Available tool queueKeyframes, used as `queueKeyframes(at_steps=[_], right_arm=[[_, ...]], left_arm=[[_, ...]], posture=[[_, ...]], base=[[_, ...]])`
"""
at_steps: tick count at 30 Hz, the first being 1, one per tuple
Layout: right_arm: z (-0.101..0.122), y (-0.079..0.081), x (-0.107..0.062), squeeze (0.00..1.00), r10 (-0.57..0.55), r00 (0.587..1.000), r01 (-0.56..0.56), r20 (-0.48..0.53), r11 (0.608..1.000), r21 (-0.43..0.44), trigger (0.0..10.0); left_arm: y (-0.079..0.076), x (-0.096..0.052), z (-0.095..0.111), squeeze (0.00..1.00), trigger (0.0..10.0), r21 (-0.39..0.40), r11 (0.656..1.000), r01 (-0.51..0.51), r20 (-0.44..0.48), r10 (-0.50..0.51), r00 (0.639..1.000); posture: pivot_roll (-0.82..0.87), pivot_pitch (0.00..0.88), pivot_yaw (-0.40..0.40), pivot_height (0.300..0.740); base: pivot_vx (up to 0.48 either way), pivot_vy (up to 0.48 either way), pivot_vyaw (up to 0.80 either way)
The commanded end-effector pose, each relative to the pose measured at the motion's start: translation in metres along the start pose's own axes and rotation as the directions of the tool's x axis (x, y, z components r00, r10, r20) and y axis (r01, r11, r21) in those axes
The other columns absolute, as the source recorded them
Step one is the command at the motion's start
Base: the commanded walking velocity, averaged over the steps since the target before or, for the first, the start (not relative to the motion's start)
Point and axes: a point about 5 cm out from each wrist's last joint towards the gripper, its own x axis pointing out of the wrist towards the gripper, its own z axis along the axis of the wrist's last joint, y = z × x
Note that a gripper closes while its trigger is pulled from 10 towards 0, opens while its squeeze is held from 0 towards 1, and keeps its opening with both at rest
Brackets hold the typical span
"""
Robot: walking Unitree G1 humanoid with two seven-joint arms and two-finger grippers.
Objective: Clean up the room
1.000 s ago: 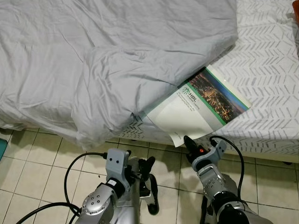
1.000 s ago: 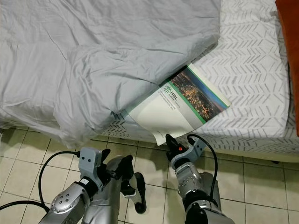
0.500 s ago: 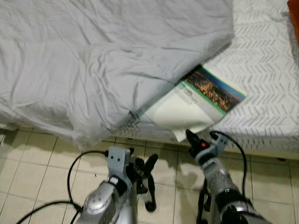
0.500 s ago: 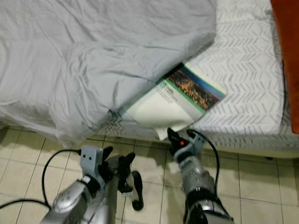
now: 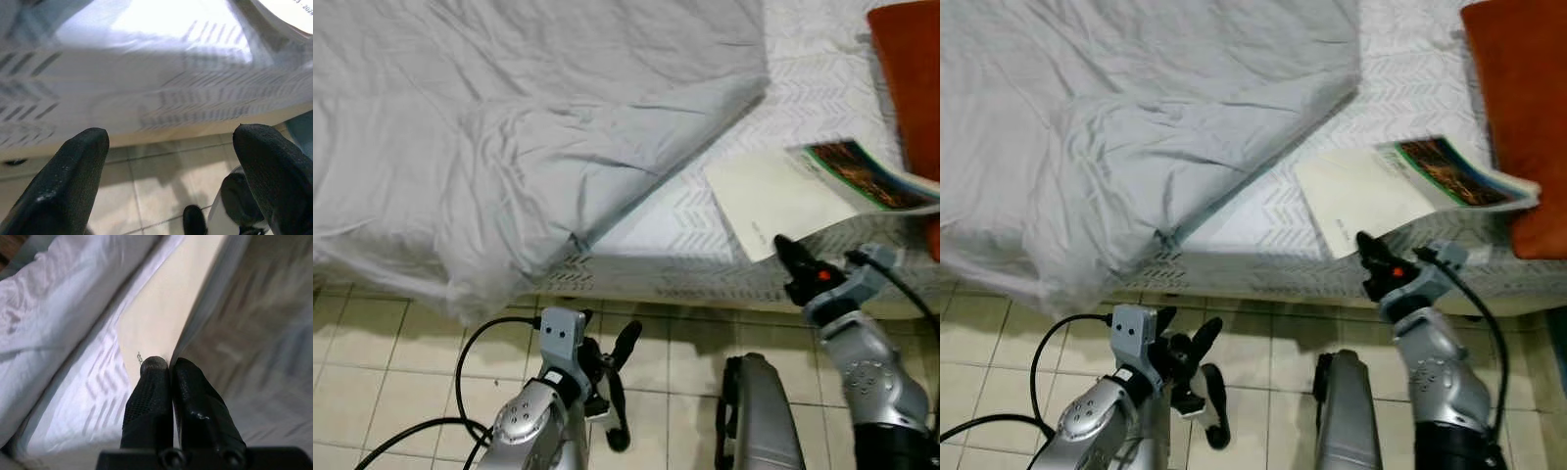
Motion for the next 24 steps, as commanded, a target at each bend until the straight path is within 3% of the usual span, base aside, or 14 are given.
queueKeyframes(at_steps=[1,4,5,6,9,11,12,13,16,20,24], right_arm=[[0.013,0.004,-0.003,0.00,0.031,0.999,-0.030,0.014,0.998,-0.060,0.0],[0.018,0.007,0.000,0.00,0.055,0.998,-0.055,0.003,0.991,-0.119,0.0],[0.020,0.012,0.007,0.00,0.095,0.994,-0.107,-0.054,0.954,-0.281,0.0],[0.020,0.012,0.007,0.00,0.095,0.994,-0.107,-0.054,0.954,-0.281,0.0],[0.019,0.019,0.015,0.00,0.133,0.982,-0.181,-0.135,0.876,-0.448,0.0],[0.016,0.021,0.020,0.00,0.132,0.976,-0.204,-0.173,0.838,-0.507,0.0],[0.016,0.021,0.020,0.00,0.132,0.976,-0.204,-0.173,0.838,-0.507,0.0],[0.021,0.024,0.022,0.00,0.144,0.974,-0.218,-0.174,0.793,-0.569,0.0],[0.031,0.031,0.026,0.00,0.168,0.974,-0.228,-0.154,0.719,-0.656,0.0],[0.039,0.036,0.029,0.00,0.191,0.971,-0.237,-0.147,0.651,-0.721,0.0],[0.032,0.030,0.027,0.00,0.171,0.972,-0.232,-0.161,0.592,-0.772,0.0]], left_arm=[[0.000,0.001,-0.012,0.00,10.0,-0.003,1.000,-0.015,-0.031,0.015,0.999],[0.000,0.005,-0.012,0.00,10.0,0.027,0.999,-0.022,-0.030,0.023,0.999],[0.003,0.014,-0.009,0.00,10.0,0.091,0.995,-0.047,-0.015,0.049,0.999],[0.003,0.014,-0.009,0.00,10.0,0.091,0.995,-0.047,-0.015,0.049,0.999],[0.004,0.026,-0.001,0.00,10.0,0.150,0.986,-0.078,0.020,0.075,0.997],[0.004,0.037,0.007,0.00,10.0,0.160,0.983,-0.090,0.053,0.083,0.995],[0.004,0.037,0.007,0.00,10.0,0.160,0.983,-0.090,0.053,0.083,0.995],[0.005,0.042,0.015,0.00,10.0,0.157,0.983,-0.098,0.086,0.085,0.993],[0.007,0.050,0.025,0.00,10.0,0.147,0.982,-0.122,0.123,0.104,0.987],[0.006,0.059,0.030,0.00,10.0,0.159,0.978,-0.132,0.143,0.109,0.984],[0.007,0.063,0.029,0.00,10.0,0.175,0.976,-0.127,0.141,0.102,0.985]], posture=[[-0.01,0.325,0.025,0.614],[-0.02,0.302,0.020,0.614],[-0.04,0.249,0.010,0.614],[-0.04,0.249,0.010,0.614],[-0.05,0.191,0.004,0.614],[-0.06,0.142,0.002,0.614],[-0.06,0.142,0.002,0.614],[-0.06,0.120,0.000,0.614],[-0.07,0.089,0.002,0.614],[-0.08,0.054,0.010,0.614],[-0.08,0.028,0.019,0.614]], base=[[0.000,0.000,0.00],[0.000,0.000,0.00],[0.000,0.000,0.00],[0.000,0.000,0.00],[0.000,0.000,0.00],[0.000,0.000,0.00],[0.000,0.000,0.00],[0.000,0.000,0.00],[0.000,0.000,0.00],[0.000,0.000,0.00],[0.000,0.000,0.00]])
